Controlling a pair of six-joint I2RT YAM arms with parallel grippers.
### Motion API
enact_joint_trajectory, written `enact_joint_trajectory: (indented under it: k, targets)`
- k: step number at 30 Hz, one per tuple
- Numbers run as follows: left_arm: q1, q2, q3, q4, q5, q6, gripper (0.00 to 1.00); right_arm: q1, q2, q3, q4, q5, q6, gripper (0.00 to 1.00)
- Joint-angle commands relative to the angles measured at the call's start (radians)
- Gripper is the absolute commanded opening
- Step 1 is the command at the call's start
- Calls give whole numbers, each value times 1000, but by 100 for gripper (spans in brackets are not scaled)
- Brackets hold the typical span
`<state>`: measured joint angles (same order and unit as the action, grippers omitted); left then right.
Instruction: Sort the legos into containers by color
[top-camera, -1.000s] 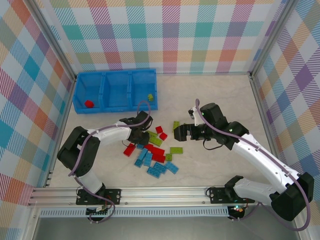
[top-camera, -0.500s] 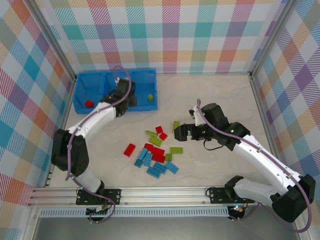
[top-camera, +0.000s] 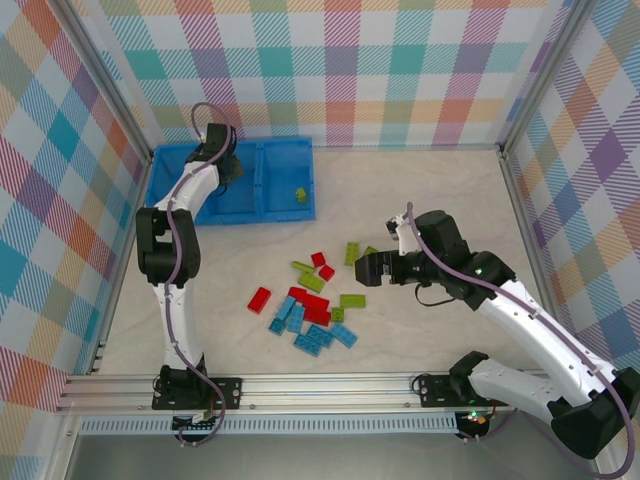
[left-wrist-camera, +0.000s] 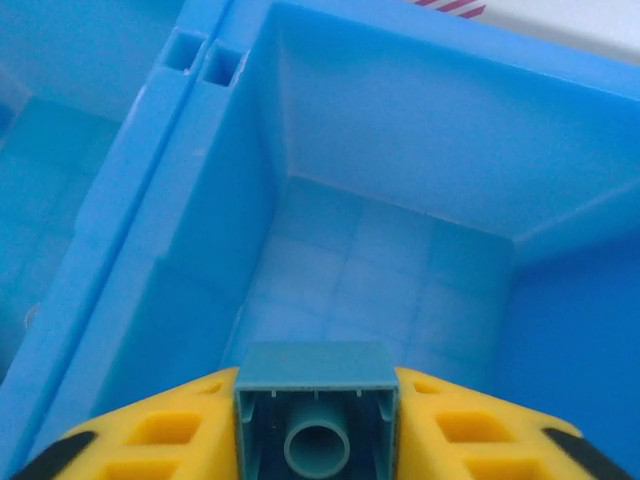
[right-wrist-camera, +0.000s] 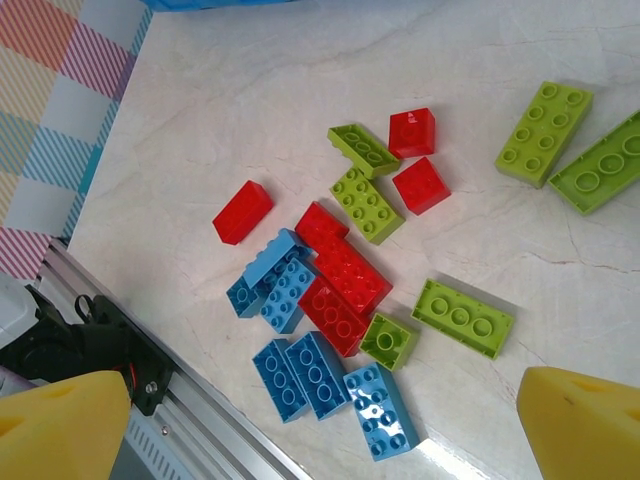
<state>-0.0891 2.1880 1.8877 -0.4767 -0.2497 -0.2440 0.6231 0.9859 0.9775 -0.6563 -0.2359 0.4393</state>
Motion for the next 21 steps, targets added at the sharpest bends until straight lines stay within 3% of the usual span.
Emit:
enact_joint_trajectory:
  k: [1, 4, 7, 13, 17, 21]
  targets:
    - [0, -17, 50, -52, 43, 5, 47, 6, -11, -4, -11, 20, 23, 100]
    - [0, -74, 2, -19, 80, -4, 51, 6, -1, -6, -4, 38, 33, 100]
    - [-2, -177, -82, 27, 135, -27, 52, 6, 23, -3, -16, 149, 80, 100]
    - [-46, -553, -388, 176, 287, -93, 52, 1, 126, -20, 30, 381, 219, 100]
    - [-184, -842, -605, 264, 346, -59, 52, -6, 293, 23, 63, 452, 269, 100]
    - [-391, -1099, -739, 225, 357, 126, 52, -32, 453, 59, 149, 472, 300, 95]
